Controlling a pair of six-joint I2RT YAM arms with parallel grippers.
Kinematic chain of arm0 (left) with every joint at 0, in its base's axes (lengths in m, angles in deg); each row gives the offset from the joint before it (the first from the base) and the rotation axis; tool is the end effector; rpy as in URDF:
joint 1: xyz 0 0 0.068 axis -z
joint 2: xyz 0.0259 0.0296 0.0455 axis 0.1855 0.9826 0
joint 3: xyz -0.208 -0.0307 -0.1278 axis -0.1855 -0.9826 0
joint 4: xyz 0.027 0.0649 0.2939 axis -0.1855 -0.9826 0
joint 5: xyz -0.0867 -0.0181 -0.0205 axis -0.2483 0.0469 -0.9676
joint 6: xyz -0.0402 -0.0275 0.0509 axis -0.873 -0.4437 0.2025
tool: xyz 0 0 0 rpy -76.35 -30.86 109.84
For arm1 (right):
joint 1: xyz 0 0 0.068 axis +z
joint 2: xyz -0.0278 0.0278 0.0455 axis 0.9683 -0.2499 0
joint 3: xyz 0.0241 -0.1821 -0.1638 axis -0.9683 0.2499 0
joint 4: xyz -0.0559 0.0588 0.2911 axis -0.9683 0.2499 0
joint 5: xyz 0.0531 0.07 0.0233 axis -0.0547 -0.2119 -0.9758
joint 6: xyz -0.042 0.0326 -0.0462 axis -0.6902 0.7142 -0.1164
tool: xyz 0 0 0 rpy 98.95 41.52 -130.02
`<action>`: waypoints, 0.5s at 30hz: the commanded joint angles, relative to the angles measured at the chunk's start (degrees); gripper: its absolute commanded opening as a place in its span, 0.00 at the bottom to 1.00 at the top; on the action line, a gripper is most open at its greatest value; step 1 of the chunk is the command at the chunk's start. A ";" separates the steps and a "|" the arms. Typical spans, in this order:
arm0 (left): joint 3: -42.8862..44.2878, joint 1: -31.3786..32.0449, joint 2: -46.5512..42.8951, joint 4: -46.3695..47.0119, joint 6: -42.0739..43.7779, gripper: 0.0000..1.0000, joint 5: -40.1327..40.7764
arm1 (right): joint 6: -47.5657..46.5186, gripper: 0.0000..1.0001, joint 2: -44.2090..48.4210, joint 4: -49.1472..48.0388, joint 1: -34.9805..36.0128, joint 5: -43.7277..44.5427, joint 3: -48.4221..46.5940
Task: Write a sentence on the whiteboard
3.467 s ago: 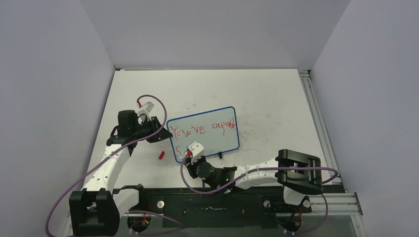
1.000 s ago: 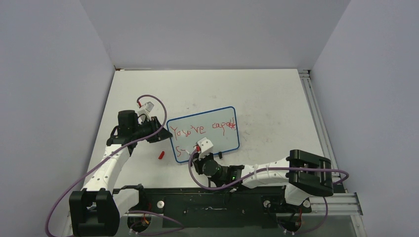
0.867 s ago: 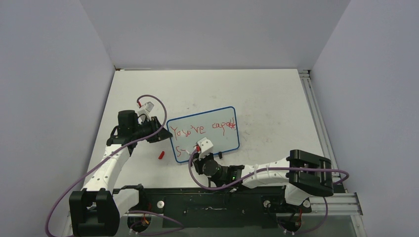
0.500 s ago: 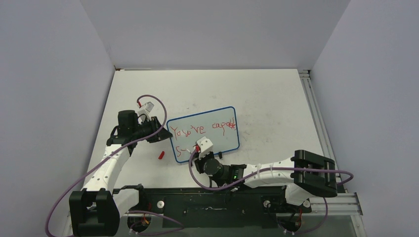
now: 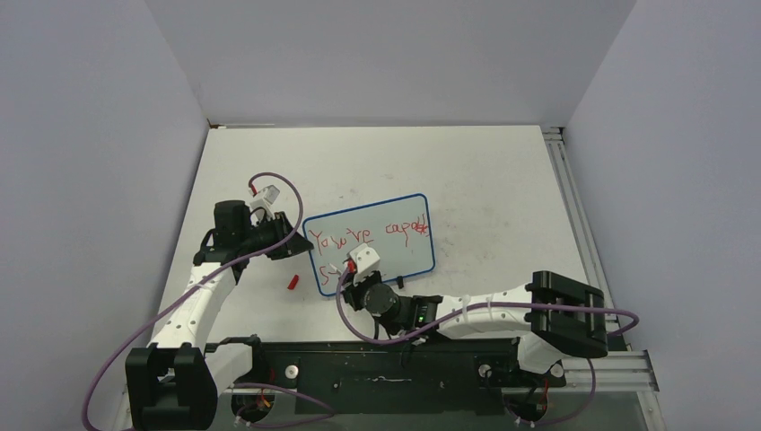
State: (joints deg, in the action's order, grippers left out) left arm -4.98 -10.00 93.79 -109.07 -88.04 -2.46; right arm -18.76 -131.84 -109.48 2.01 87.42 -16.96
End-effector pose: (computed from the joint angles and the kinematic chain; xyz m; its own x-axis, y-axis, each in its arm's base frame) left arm 0.2808 -0.0398 0.1809 -0.7999 -0.2650 -0.5385 0.2052 0.7224 -0.6603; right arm 0.1089 0.3606 0.1497 -0.3022 -0.0805 -0.9498 -0.6876 0.7085 0.1588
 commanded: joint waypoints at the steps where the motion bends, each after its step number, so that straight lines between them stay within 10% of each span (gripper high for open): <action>1: 2.24 0.19 -1.03 1.10 0.05 0.19 -0.20 | 0.43 0.05 -1.03 -2.38 -1.05 0.79 -1.59; 15: 2.32 0.20 -1.17 1.09 0.08 0.19 -0.02 | 2.88 0.05 -3.22 -0.58 -1.82 0.18 -0.22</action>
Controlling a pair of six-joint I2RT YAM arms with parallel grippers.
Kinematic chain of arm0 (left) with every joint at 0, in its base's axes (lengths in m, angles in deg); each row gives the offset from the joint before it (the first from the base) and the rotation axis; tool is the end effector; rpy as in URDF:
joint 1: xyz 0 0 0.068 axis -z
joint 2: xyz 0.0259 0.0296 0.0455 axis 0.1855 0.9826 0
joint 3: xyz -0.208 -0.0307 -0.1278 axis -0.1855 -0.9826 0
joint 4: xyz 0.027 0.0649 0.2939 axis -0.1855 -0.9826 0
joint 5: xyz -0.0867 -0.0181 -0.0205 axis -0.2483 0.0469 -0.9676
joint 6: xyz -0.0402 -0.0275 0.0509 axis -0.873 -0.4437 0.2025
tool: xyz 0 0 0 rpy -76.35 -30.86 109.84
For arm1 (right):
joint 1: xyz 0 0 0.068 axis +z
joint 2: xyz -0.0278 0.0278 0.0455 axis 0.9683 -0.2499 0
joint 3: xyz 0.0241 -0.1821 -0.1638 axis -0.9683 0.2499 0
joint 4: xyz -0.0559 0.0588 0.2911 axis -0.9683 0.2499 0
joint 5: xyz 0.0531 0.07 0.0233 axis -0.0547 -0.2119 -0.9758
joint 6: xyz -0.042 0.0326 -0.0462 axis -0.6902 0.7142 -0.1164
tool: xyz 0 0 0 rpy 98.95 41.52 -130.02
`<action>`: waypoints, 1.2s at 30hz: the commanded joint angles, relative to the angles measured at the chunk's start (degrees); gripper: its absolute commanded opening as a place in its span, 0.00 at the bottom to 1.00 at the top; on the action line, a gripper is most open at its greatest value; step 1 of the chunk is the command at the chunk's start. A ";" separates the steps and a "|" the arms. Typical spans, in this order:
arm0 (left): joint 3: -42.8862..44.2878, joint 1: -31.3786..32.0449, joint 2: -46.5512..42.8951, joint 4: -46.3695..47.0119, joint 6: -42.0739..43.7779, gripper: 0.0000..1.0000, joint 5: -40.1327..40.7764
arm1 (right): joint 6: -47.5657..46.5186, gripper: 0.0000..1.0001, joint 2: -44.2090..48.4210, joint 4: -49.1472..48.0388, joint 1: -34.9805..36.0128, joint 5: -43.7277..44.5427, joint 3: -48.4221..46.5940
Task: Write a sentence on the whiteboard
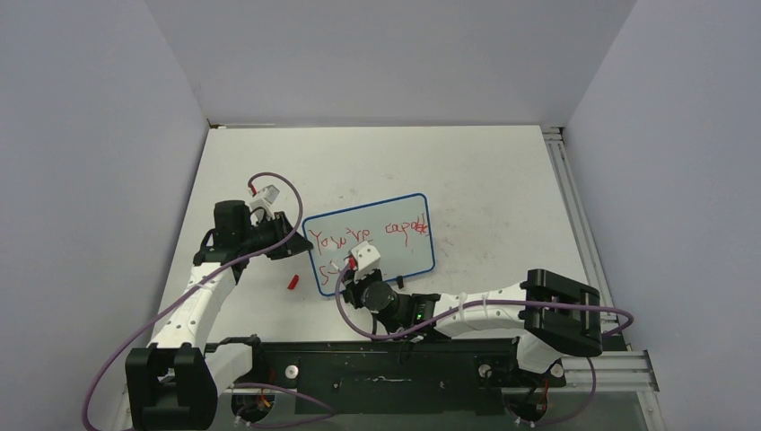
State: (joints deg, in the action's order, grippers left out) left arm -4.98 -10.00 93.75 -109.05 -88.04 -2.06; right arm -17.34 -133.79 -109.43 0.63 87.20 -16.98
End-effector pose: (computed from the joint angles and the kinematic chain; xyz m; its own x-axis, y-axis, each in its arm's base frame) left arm 0.2810 -0.0395 0.1810 -0.7979 -0.2666 -0.5406 0.2022 0.7265 -0.6567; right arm 0.1176 0.3590 0.1376 -0.3293 -0.0877 -0.9402 -0.6636 0.7298 0.1643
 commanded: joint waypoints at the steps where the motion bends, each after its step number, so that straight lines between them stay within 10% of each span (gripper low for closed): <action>1: 2.28 0.19 -1.14 1.06 0.09 0.19 -0.41 | 1.75 0.05 -1.26 -0.62 -0.40 0.40 -0.03; 36: 2.32 0.19 -1.58 1.07 0.01 0.19 -0.44 | 7.92 0.05 -2.44 2.61 2.71 1.59 3.87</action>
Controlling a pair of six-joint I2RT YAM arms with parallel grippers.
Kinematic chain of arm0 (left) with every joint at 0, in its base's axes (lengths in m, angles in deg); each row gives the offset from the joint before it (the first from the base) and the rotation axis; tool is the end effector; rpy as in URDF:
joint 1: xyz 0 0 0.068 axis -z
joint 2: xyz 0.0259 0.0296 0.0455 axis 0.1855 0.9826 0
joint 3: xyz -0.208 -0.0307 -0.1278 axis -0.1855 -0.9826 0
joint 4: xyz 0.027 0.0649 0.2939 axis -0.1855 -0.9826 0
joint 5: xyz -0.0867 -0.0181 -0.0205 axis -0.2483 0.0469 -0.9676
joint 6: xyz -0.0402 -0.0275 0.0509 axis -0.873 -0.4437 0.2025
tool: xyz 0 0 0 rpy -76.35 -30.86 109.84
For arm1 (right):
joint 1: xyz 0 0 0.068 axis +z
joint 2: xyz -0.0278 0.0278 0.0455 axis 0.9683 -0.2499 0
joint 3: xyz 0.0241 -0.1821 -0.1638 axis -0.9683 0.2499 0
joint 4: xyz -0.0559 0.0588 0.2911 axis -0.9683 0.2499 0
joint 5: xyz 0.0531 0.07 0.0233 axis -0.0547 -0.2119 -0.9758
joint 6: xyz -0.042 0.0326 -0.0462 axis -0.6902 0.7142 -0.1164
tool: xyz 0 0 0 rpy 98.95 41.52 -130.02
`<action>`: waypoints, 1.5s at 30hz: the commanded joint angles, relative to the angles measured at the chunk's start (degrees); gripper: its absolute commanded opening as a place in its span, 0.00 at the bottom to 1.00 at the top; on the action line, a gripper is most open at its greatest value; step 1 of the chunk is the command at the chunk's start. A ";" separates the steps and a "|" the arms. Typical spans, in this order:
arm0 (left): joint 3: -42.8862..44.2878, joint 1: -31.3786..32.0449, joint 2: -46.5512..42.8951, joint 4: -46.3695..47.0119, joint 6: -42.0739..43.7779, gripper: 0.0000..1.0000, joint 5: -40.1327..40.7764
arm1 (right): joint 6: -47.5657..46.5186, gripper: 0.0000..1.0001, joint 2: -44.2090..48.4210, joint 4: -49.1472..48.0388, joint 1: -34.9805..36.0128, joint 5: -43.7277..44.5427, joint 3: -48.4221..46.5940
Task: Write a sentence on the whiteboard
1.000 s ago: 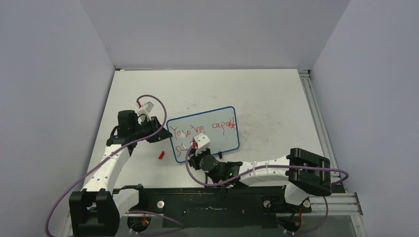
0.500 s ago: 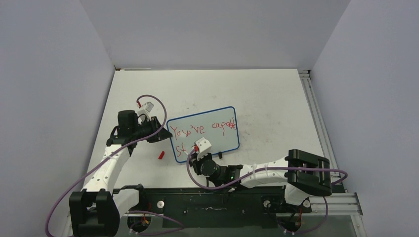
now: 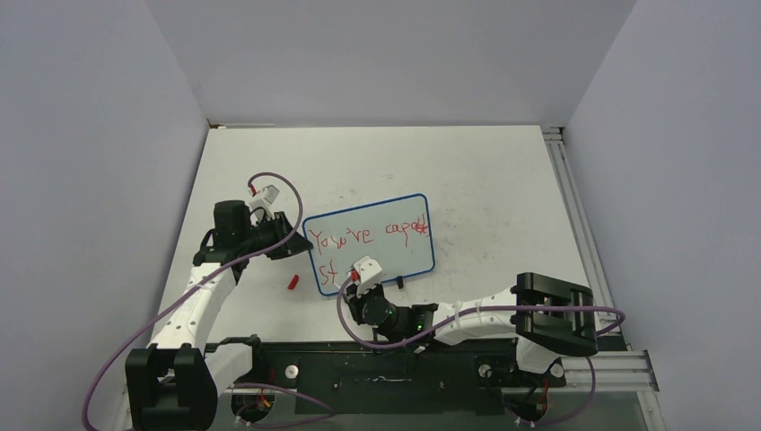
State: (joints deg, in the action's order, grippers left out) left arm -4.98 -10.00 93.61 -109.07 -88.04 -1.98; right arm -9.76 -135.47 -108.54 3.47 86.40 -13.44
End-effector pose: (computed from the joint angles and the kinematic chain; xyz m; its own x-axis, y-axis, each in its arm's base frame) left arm 0.2808 -0.0394 0.1816 -0.7965 -0.2669 -0.5426 0.2029 0.7273 -0.6556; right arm 0.0963 0.3505 0.1040 -0.4363 -0.1102 -0.8930 -0.6526 0.7221 0.2297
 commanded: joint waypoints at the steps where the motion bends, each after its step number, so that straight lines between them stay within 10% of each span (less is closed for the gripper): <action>1: 2.28 0.19 -1.53 1.10 0.01 0.19 -0.53 | 0.37 0.05 -0.55 1.72 -0.08 2.59 0.48; 45: 2.32 0.19 -1.45 0.92 0.19 0.19 0.01 | -4.58 0.05 5.72 -0.93 -1.15 3.08 0.11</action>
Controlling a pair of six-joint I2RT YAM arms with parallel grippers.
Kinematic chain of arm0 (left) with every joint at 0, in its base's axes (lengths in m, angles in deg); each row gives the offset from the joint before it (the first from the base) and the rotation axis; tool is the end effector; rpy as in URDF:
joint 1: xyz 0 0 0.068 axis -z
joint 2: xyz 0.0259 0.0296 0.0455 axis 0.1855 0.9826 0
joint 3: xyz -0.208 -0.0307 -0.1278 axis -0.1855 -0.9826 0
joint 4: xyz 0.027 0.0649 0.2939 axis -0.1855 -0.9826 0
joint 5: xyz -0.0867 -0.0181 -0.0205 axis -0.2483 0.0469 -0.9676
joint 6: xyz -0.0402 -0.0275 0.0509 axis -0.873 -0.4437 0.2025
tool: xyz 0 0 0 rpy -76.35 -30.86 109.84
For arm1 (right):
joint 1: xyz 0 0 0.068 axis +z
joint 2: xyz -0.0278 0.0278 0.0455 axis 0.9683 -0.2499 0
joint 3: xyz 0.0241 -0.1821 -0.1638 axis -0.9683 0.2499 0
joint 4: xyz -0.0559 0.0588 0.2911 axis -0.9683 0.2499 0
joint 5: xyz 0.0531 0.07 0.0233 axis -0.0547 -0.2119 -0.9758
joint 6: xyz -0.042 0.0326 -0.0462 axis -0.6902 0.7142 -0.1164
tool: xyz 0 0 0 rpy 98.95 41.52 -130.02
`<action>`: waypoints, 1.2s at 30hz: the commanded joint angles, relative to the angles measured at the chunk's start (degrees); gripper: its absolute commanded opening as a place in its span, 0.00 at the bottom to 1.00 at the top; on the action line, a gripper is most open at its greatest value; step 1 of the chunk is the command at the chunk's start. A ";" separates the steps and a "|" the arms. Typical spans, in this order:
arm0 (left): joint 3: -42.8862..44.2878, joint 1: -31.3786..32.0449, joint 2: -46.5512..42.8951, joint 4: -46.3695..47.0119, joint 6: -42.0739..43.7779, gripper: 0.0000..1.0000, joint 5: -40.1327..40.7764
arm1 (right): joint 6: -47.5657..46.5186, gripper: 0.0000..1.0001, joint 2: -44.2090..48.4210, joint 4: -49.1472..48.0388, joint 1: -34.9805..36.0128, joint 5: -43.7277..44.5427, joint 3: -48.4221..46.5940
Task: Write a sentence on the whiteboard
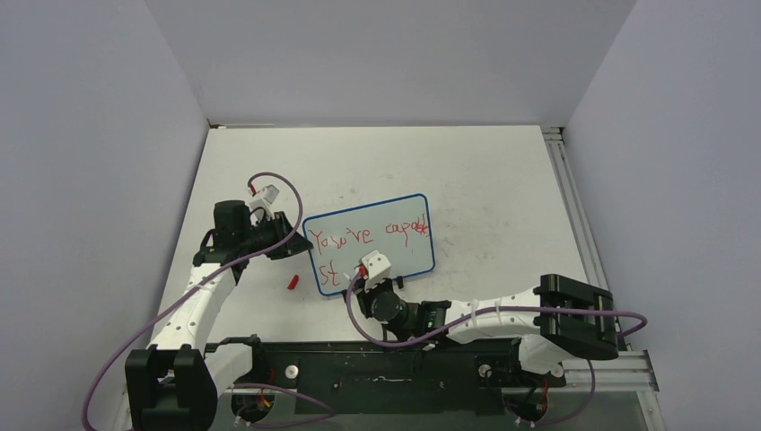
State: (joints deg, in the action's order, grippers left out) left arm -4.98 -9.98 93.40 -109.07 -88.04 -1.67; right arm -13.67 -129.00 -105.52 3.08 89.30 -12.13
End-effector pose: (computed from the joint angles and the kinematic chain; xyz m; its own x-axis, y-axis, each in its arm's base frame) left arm 0.2807 -0.0392 0.1824 -0.7935 -0.2679 -0.5465 0.2026 0.7304 -0.6523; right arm 0.0992 0.3397 0.1290 -0.3720 -0.1094 -0.9218 -0.6473 0.7423 0.1732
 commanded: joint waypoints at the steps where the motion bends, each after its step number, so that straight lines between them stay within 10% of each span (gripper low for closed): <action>1: 2.32 0.17 -1.25 0.92 0.21 0.19 -0.32 | -0.80 0.05 -0.82 -4.27 -0.86 0.07 -1.25; 36: 2.41 0.09 -1.14 0.89 0.19 0.19 -0.27 | 1.81 0.05 -0.26 -2.75 -1.90 2.42 1.49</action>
State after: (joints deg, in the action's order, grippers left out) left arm -4.98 -9.98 93.35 -109.05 -88.04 -1.43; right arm -12.82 -131.27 -108.93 1.53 88.58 -11.58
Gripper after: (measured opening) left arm 0.187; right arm 0.152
